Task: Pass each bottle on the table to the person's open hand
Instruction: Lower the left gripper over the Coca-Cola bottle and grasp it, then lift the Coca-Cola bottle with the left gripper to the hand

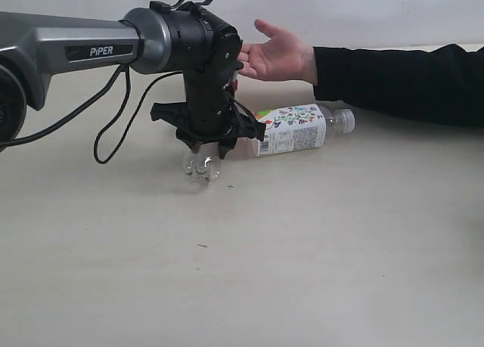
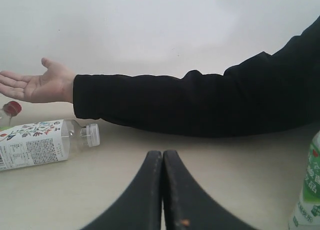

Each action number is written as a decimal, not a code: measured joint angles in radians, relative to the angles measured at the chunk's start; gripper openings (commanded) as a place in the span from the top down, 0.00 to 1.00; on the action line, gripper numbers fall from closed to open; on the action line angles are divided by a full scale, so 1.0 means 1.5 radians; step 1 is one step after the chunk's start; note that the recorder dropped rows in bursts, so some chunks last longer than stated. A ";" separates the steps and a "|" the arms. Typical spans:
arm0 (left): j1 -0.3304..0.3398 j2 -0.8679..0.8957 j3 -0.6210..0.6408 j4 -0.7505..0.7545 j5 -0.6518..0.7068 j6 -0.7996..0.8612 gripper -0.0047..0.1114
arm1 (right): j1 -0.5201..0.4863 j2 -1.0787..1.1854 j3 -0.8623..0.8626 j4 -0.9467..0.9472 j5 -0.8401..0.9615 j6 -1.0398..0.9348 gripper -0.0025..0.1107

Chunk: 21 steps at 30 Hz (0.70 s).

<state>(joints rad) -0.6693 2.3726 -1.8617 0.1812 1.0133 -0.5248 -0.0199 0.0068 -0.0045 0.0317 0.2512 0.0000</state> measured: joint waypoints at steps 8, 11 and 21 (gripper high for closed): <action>0.000 0.000 0.000 0.049 0.048 -0.019 0.95 | 0.000 0.000 0.000 0.000 0.000 0.000 0.98; 0.000 0.000 0.000 0.094 0.087 -0.042 0.95 | 0.000 0.000 0.000 0.000 0.000 0.000 0.98; 0.005 -0.052 0.000 0.140 0.133 -0.047 0.95 | 0.000 0.000 0.000 0.000 0.000 0.000 0.98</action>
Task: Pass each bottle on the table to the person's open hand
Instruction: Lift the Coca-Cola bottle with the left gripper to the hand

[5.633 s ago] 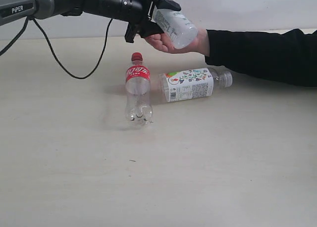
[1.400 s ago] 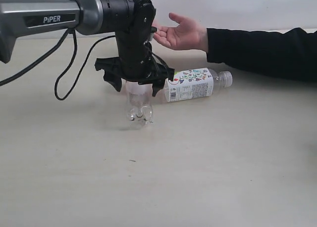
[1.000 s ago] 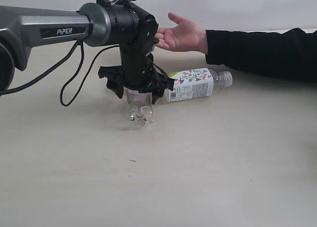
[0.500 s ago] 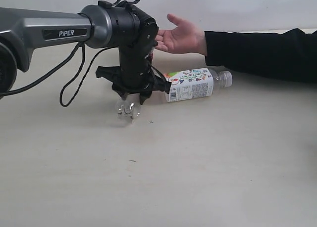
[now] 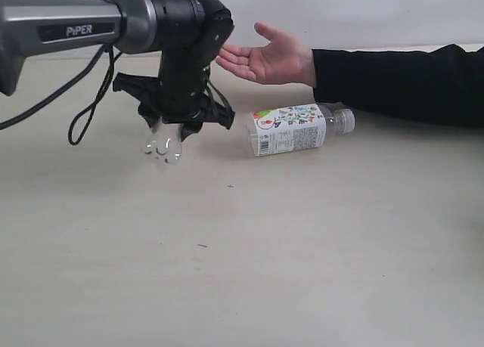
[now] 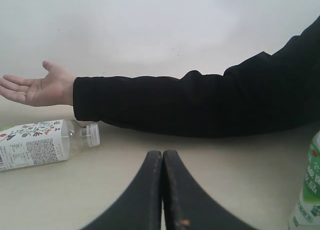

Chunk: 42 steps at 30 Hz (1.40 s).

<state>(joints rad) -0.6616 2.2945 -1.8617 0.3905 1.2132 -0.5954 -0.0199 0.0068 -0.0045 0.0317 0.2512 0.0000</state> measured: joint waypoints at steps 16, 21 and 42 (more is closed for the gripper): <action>0.000 -0.143 0.000 -0.141 -0.112 -0.001 0.95 | 0.000 0.000 0.000 0.000 0.000 0.000 0.98; -0.009 -0.144 0.000 -0.216 -0.217 0.020 0.95 | 0.000 0.000 0.000 0.000 0.000 0.000 0.98; -0.021 -0.143 -0.012 -0.229 -0.404 0.025 0.96 | 0.000 0.000 0.000 0.000 0.000 0.000 0.98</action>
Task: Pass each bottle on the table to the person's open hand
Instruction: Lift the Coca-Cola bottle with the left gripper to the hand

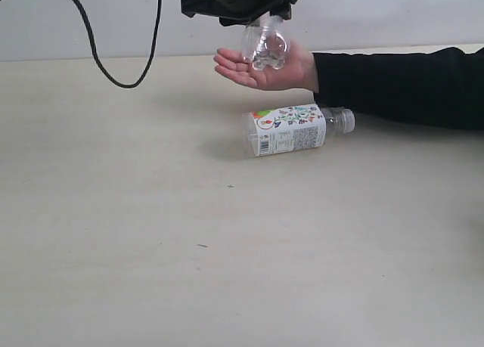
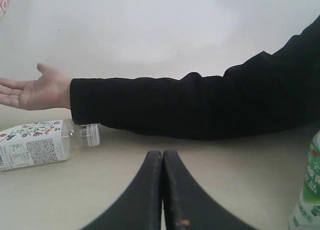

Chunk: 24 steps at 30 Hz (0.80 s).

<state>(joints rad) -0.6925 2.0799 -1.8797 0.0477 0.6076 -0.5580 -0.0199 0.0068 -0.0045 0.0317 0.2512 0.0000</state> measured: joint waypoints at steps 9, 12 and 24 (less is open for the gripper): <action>0.036 0.070 -0.101 -0.083 0.097 0.002 0.96 | 0.000 0.000 0.000 0.000 0.000 0.000 0.98; 0.049 0.104 -0.115 -0.162 0.104 0.029 0.96 | 0.000 0.000 0.000 0.000 0.000 0.000 0.98; 0.101 0.190 -0.147 -0.399 0.077 0.069 0.96 | 0.000 0.000 0.000 0.000 0.000 0.000 0.98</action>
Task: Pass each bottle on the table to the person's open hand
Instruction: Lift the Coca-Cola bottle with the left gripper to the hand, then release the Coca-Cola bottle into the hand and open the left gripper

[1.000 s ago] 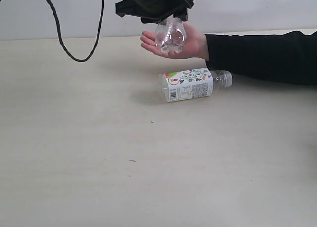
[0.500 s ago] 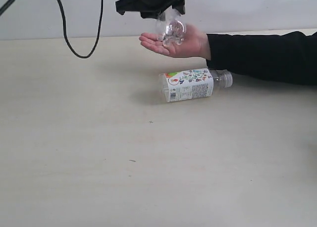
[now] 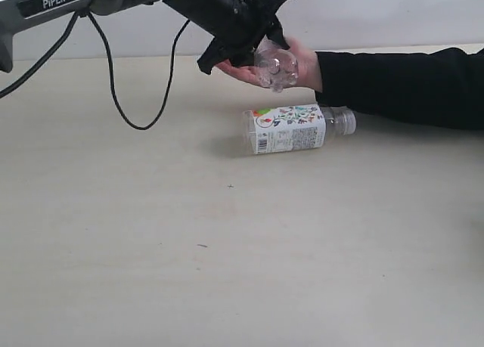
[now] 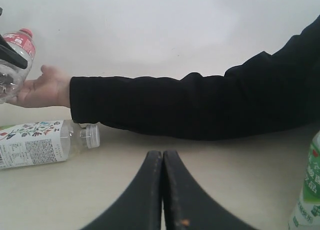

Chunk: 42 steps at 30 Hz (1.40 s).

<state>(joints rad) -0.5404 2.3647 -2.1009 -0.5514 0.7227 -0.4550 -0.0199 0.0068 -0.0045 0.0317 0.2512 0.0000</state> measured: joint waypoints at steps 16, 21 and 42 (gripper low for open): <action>0.001 0.031 0.000 -0.006 -0.026 0.036 0.96 | 0.000 0.000 0.000 0.000 0.000 0.000 0.98; 0.007 0.031 0.000 -0.002 -0.015 0.037 0.96 | 0.000 0.000 0.000 0.000 0.000 0.000 0.98; 0.012 0.031 0.000 -0.024 0.026 0.042 0.32 | 0.000 0.000 0.000 0.000 0.000 0.000 0.98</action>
<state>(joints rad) -0.5220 2.4117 -2.1009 -0.5870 0.7610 -0.3919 -0.0199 0.0068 -0.0045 0.0317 0.2512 0.0000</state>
